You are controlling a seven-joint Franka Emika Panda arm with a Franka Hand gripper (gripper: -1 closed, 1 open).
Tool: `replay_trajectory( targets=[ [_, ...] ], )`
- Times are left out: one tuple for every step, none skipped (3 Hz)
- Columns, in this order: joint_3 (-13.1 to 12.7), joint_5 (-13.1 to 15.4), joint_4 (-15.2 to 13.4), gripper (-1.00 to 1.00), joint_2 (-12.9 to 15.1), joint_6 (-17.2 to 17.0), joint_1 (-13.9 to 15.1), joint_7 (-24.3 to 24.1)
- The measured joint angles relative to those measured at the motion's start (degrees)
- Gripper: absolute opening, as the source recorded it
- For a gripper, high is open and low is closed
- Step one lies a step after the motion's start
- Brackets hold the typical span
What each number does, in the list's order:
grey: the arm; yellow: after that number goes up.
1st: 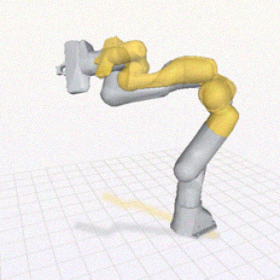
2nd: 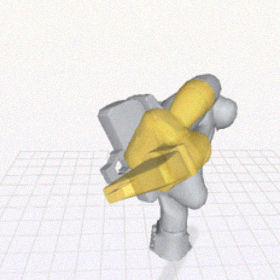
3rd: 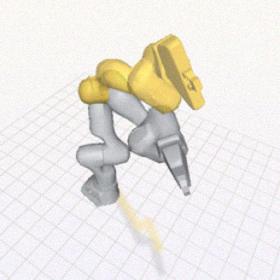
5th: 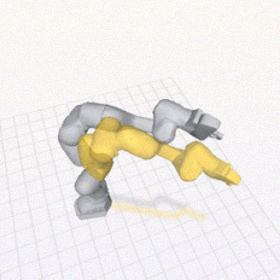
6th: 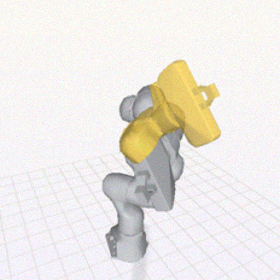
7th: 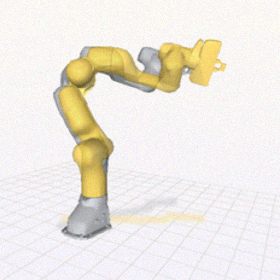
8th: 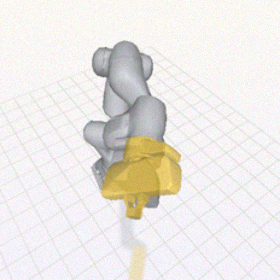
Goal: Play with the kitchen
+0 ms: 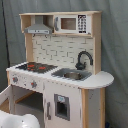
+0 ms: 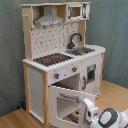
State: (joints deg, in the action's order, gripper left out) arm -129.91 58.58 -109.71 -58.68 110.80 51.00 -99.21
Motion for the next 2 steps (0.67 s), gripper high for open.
replay_trajectory(
  targets=[
    [1.4,0.2,-5.2,1.0,3.3,0.1,-0.2,-1.0],
    [2.5,0.6,-10.0,1.0,5.9,1.3,-0.2,-2.5]
  ],
)
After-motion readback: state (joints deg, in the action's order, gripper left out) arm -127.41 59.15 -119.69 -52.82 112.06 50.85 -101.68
